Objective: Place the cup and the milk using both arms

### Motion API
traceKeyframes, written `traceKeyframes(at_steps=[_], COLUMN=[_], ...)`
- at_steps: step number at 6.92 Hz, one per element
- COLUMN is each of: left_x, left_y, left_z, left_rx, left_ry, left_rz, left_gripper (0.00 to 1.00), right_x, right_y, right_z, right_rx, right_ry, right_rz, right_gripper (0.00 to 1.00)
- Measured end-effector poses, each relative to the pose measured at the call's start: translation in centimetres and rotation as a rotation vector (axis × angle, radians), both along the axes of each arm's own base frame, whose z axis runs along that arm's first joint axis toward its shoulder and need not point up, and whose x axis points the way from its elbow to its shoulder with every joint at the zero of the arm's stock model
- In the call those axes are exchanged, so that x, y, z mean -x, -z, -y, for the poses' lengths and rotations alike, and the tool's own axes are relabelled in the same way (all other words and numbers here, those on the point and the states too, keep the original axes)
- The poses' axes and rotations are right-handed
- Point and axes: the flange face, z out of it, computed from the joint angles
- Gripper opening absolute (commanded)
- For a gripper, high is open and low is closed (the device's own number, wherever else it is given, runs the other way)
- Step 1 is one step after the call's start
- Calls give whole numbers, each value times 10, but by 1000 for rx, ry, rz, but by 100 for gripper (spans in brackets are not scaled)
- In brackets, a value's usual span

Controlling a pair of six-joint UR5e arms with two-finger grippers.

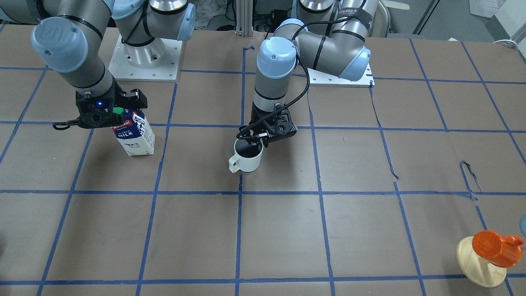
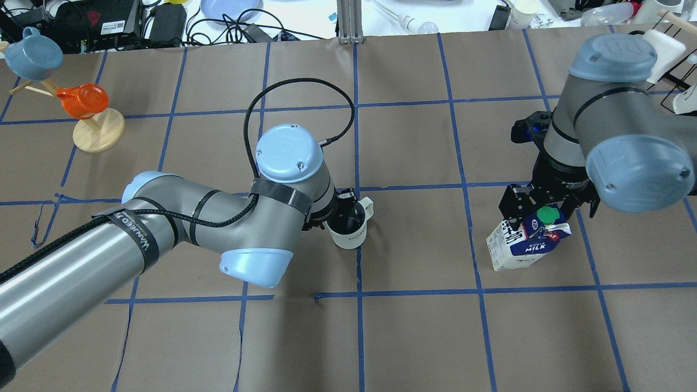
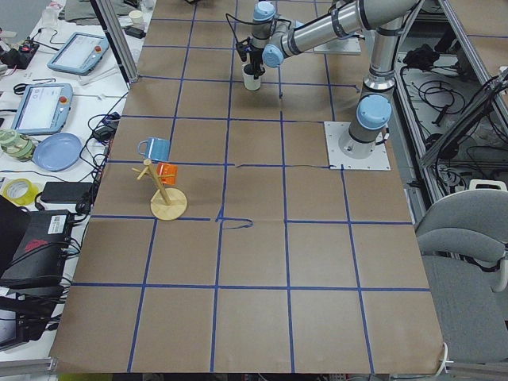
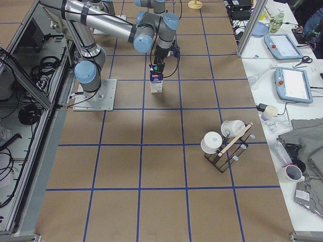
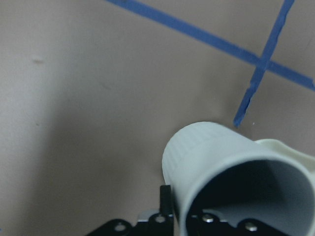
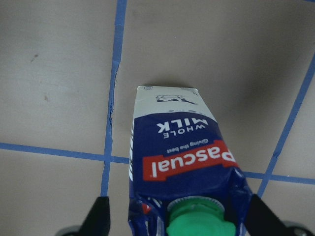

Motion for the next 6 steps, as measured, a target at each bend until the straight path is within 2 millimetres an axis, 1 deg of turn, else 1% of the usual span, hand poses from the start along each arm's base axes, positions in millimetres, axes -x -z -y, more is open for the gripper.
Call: traceKeyframes(at_steps=[1,2,3,4,5,6], left_x=[-16,-47,-87,-131,-166,-182], left_y=[-29,-65,-102,-142,-178,-203], left_z=[14,30,41,47,49,51], left_rx=[29,11,-21,-29,-8,25], left_ry=[36,76,122,173,216,244], left_rz=[16,41,77,118,140,135], left_gripper=[96,96,100,100,100,100], right_x=[0,1,2,2,2,2], right_y=[3,3,2,0,-6,-16], right_z=[-1,-1,-1,1,4,12], right_rx=[-2,-1,1,7,20,43], right_ry=[-4,-6,-8,-11,-9,1], right_rz=[-1,-5,-8,-11,-11,-3], right_gripper=[34,25,23,23,23,24])
